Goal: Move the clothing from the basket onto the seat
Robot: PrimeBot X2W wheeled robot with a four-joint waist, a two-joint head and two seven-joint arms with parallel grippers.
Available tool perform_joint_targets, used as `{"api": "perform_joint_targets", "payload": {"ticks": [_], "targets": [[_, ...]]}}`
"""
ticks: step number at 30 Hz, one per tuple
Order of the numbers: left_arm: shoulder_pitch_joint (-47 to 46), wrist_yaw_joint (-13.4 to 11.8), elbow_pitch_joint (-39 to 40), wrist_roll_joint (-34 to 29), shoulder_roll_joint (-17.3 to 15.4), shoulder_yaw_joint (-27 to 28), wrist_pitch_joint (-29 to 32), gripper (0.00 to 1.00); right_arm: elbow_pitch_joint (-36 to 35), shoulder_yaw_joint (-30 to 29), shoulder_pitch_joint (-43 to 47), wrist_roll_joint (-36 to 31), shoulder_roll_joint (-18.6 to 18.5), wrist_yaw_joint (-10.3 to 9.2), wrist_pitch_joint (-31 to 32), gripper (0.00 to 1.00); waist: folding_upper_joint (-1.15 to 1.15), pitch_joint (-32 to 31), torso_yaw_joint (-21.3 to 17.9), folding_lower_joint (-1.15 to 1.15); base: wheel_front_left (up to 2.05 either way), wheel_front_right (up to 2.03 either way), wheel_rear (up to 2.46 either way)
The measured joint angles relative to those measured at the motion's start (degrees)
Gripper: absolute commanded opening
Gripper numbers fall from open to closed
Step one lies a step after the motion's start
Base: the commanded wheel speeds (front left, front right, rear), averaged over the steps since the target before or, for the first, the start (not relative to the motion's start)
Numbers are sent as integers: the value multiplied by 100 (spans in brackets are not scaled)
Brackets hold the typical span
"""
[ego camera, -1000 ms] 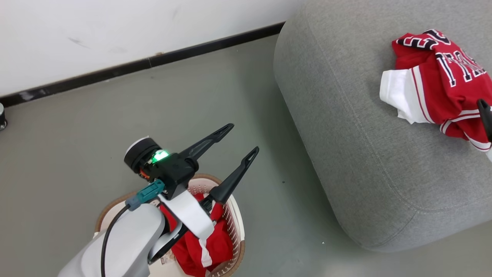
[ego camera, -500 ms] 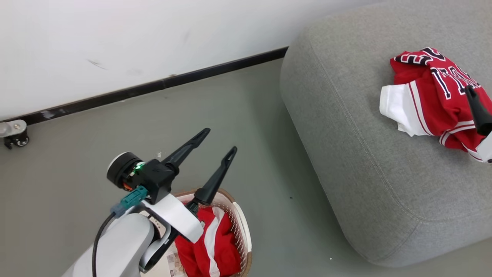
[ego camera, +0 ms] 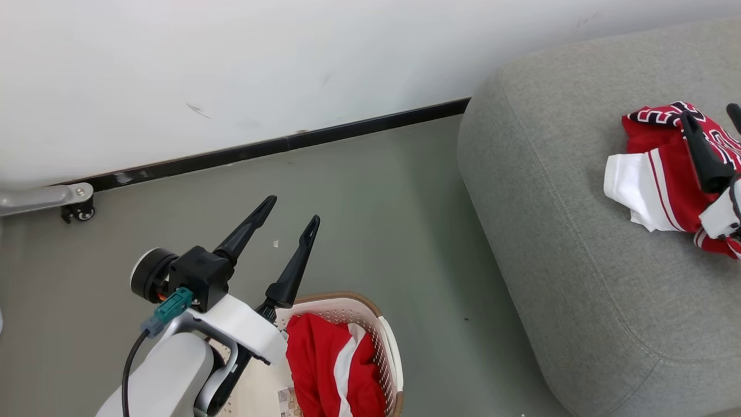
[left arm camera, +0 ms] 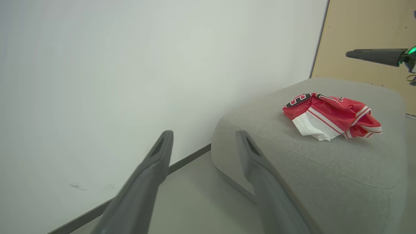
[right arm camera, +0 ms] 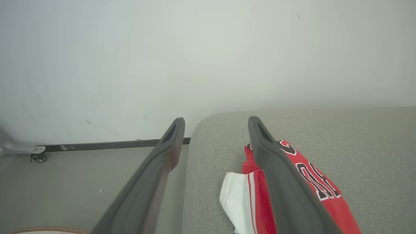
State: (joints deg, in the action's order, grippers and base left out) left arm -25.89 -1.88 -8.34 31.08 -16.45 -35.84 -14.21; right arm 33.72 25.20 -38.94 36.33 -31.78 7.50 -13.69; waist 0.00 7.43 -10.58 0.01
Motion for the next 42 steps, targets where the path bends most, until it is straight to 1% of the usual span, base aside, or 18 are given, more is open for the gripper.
{"api": "perform_joint_targets", "payload": {"ticks": [5,12,16,23,24,33,42], "targets": [[170,-77,-4,85,7,89,0,100,-166,-9,136,-18,148,0,-21,100,0,-92,176,0,0,0,0],[333,-233,-22,160,7,309,-1,100,-367,-67,350,-52,227,0,-52,100,0,-213,419,0,0,0,0],[454,-269,-29,167,2,368,-5,100,-419,-103,554,-59,293,0,-52,100,0,-282,554,0,0,0,0],[658,-315,-45,218,5,494,-8,100,-758,-457,785,-175,391,0,-53,100,0,-404,771,0,0,0,0],[684,-354,-45,219,5,524,-8,100,-788,-501,840,-191,411,0,-57,100,0,-421,799,0,0,0,0],[984,-402,-102,285,44,800,-8,100,-1226,-839,1525,-426,756,0,-68,100,0,-567,1006,0,0,0,0],[1159,-409,-148,305,91,1020,-8,100,-1528,-1087,2182,-664,1137,0,-69,100,0,-680,1114,-1,0,0,0]]}}
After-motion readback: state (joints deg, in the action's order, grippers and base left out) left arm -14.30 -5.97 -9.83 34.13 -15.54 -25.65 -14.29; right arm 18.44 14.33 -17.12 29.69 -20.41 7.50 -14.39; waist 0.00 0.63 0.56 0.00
